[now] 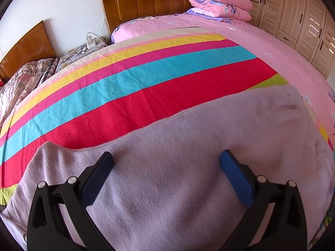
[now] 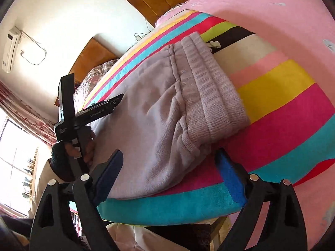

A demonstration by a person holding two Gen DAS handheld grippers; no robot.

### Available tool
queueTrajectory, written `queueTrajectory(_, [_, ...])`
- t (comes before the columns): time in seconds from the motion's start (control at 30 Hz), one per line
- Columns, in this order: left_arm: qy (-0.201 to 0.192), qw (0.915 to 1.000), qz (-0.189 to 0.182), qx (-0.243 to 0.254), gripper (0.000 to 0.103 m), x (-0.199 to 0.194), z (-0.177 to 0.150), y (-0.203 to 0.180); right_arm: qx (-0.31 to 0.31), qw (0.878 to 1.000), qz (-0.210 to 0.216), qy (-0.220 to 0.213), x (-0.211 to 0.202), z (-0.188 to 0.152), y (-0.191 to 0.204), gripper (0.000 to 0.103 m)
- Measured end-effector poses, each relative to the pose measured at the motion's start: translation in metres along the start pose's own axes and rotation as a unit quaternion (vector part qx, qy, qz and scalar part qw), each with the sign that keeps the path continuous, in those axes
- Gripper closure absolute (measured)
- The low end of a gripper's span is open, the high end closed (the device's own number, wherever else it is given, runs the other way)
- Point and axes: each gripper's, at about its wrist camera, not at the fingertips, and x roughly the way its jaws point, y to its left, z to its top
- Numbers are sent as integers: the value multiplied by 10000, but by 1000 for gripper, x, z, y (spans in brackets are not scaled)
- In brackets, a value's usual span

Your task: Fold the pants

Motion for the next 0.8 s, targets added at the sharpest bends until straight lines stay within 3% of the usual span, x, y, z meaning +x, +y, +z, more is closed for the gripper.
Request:
queueTrajectory(0.13, [-2,10000,1,0,1,0,0,0,22,9999,-164,-10,4,0,8,15])
queueTrajectory(0.23, [-7,10000,8,-5,1,-1,0,0,266,9983,-423,-315,3,9,-1,20])
queueTrajectory(0.4, [-8,10000,3,-15,1,-2,0,0,-56,9980,-608,134,11,3,19,20])
queueTrajectory(0.43, [-9,10000,4,-14,1,-2,0,0,-87,9981,-565,210,10,0,21,21])
queueTrajectory(0.47, [-7,10000,-1,-20,1,-2,0,0,-22,9991,-283,308,11,-2,21,33])
queueTrajectory(0.5, [-6,10000,-1,-21,1,-2,0,0,75,9992,-148,364,13,-3,19,36])
queueTrajectory(0.7, [49,10000,-25,-33,1,-3,2,1,127,9994,-330,40,21,7,26,36])
queueTrajectory(0.8, [170,9990,-215,-364,2,-19,0,14,287,9993,-209,-84,19,3,23,36])
